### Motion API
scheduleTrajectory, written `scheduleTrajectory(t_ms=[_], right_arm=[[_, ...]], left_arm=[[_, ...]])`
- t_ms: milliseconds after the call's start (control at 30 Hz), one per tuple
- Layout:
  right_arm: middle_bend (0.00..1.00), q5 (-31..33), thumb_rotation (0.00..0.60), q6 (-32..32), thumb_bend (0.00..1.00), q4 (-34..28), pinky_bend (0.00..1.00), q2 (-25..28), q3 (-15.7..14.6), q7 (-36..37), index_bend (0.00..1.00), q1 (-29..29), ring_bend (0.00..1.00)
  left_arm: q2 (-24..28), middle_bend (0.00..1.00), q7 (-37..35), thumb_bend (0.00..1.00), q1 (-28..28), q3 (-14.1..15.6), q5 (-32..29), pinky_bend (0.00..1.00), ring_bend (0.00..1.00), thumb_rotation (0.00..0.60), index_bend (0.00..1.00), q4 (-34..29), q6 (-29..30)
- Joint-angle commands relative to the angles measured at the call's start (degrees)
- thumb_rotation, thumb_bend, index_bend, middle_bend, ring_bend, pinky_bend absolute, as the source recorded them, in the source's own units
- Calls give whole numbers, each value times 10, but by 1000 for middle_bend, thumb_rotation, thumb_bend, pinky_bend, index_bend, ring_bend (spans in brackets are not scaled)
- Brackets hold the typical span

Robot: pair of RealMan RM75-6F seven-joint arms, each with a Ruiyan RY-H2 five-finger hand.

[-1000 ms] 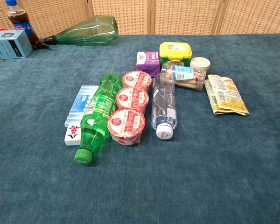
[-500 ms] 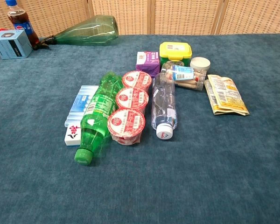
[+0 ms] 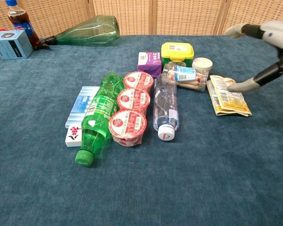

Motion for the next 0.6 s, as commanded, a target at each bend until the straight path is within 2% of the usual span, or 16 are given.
scheduleTrajectory(t_ms=[33, 400, 600], right_arm=[[0, 46, 444, 4, 0, 13, 0, -31, 14, -43, 0, 21, 0], [0, 125, 426, 42, 0, 53, 0, -97, 32, -124, 0, 55, 0], [0, 165, 415, 39, 0, 38, 0, -90, 33, -153, 0, 66, 0]], left_arm=[[-1, 0, -2, 0, -1, 0, -2, 0, 0, 600, 0, 3, -2], [-4, 0, -4, 0, -5, -2, 1, 0, 0, 600, 0, 7, -3], [-1, 0, -6, 0, -2, -1, 4, 0, 0, 600, 0, 6, 3]])
